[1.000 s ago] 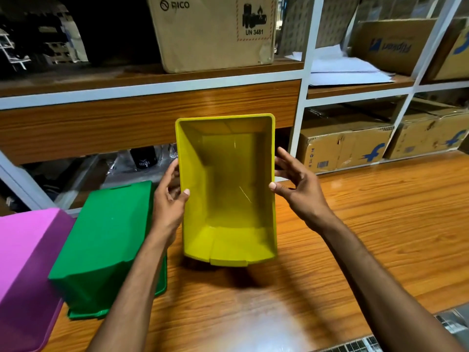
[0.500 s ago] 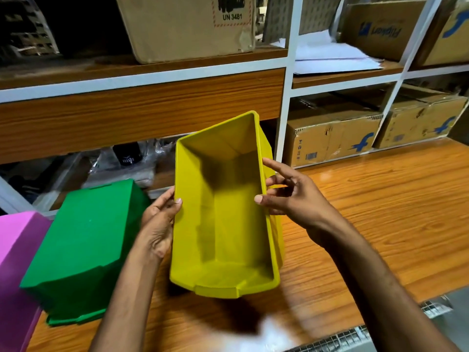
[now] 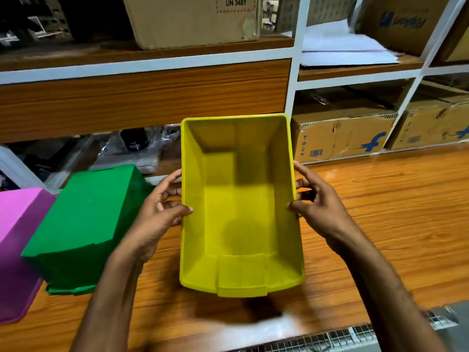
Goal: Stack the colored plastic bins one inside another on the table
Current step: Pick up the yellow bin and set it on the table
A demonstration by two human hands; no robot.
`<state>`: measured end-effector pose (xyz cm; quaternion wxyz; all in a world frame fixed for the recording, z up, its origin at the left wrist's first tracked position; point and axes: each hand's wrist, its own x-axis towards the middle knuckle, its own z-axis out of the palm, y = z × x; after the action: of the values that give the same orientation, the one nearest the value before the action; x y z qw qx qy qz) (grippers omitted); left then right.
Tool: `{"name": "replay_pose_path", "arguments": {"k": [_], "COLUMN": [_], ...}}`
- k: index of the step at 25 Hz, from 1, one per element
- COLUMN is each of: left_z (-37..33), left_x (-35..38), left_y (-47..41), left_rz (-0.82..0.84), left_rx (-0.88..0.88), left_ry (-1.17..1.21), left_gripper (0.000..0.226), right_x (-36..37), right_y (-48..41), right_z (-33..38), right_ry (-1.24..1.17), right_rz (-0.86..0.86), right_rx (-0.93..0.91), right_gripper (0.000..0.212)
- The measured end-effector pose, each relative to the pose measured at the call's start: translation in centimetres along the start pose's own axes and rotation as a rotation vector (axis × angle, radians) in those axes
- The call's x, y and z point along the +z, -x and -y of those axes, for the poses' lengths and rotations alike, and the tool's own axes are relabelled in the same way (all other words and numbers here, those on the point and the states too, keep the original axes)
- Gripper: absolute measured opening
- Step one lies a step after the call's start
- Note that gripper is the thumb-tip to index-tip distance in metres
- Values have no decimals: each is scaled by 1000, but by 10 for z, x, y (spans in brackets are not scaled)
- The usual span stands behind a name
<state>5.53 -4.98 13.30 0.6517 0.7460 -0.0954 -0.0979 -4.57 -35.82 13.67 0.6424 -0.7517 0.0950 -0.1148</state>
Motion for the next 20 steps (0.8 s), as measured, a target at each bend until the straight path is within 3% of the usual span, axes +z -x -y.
{"name": "replay_pose_path", "arguments": {"k": [7,10,12,16,20], "left_z": [5,12,15,18,20], "left_x": [51,64,71,81,92], "left_y": [48,68,81,104,135], "left_rz": [-212,-269,-302,-260,-90], "left_rx": [148,131,104,81,141], "left_ry": [-62,-26,23,-44,-156], "left_gripper": [76,70,62,61,73], "right_x": [-15,-19,-22,-36,-58], "right_y": [4,19,36,79,129], "right_z": [-29,-32,-32,-29,-16], "right_ry": [-2,-73,-61,49,59], "right_rz": [-84,-92,-71,-81,-165], "right_rx": [-25,35,58,57,43], "right_gripper": [79,63,64,77,79]}}
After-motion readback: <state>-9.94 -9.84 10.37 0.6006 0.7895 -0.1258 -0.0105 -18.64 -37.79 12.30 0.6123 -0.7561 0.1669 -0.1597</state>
